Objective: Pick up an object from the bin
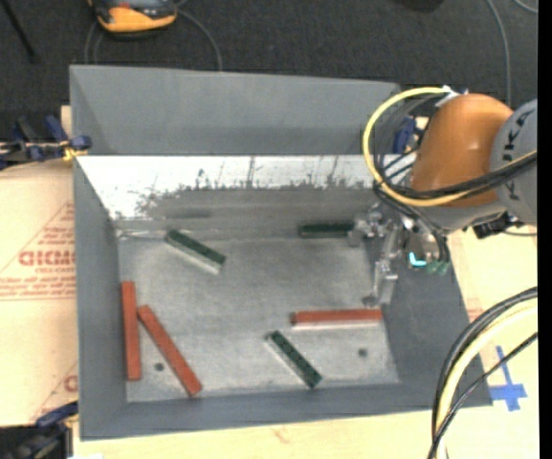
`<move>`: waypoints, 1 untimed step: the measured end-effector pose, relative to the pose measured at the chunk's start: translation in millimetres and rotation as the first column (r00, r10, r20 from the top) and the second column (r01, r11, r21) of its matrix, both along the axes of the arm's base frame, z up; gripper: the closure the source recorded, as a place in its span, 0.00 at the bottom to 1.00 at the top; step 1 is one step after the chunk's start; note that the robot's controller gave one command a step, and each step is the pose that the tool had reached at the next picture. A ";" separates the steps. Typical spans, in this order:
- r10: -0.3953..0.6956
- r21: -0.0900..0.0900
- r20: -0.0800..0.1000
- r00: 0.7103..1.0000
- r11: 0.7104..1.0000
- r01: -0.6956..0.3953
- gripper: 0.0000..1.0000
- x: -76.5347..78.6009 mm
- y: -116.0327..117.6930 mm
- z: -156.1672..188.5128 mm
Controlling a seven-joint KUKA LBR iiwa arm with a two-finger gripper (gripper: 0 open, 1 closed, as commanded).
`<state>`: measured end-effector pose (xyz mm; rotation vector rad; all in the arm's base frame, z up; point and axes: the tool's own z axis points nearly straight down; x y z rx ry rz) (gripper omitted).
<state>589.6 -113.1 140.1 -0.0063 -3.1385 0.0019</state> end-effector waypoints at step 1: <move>0.002 -0.001 0.008 1.000 1.000 -0.002 0.00 2.1 0.2 4.2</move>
Offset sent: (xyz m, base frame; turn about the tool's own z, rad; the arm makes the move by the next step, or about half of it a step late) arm -0.0464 0.0093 -0.0537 -0.0683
